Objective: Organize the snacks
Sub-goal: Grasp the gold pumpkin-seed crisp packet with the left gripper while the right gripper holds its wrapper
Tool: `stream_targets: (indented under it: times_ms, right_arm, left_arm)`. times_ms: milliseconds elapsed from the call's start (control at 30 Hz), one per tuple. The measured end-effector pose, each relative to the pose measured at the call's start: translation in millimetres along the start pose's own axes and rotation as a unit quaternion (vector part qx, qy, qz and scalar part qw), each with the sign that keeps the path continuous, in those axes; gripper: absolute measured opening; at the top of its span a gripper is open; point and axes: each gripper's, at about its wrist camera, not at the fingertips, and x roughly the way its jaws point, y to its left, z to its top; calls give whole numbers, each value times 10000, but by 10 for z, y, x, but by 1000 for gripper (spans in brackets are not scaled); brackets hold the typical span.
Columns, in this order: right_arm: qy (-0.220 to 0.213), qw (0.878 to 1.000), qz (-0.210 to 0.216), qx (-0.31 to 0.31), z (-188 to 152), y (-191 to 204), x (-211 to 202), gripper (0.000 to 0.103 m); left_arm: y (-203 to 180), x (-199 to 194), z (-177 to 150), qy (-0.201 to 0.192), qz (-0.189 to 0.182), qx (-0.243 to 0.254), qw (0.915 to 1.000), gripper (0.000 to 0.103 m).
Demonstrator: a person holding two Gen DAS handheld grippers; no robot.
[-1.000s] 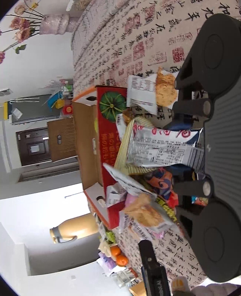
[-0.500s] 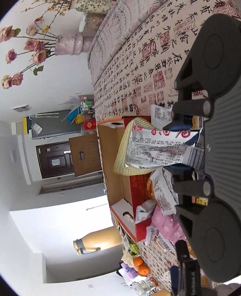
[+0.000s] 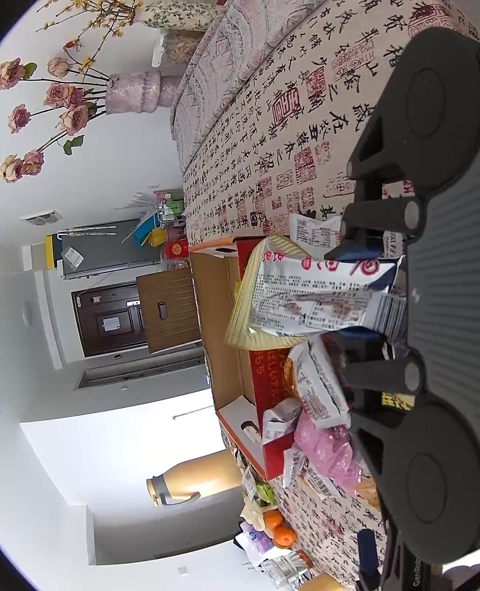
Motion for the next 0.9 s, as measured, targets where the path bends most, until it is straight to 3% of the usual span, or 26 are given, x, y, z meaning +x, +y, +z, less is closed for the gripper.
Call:
stream_targets:
  times_ms: [433,533,633,733,767,900]
  right_arm:
    - [-47,10000,2,-41,-74,18,-163,34]
    - [-47,10000,-2,-47,-83,21,-178,34]
    - [-33,10000,-4,-56,-94,17,-195,34]
    - [-23,10000,-1,-67,-108,20,-213,34]
    - [-19,10000,-1,-72,-117,21,-216,34]
    - [-10,10000,1,-78,-121,33,-221,34]
  left_arm:
    - [-41,-111,-82,-28,-65,56,10000,100]
    - [-70,-55,-110,76,-100,109,9999,92]
    - [-66,5,-132,177,-158,56,9997,77]
    - [-43,5,-143,164,-234,-1,9996,59]
    - [-37,-4,-140,142,-236,-7,9996,48]
    - [-13,-44,-137,104,-269,-48,9996,42]
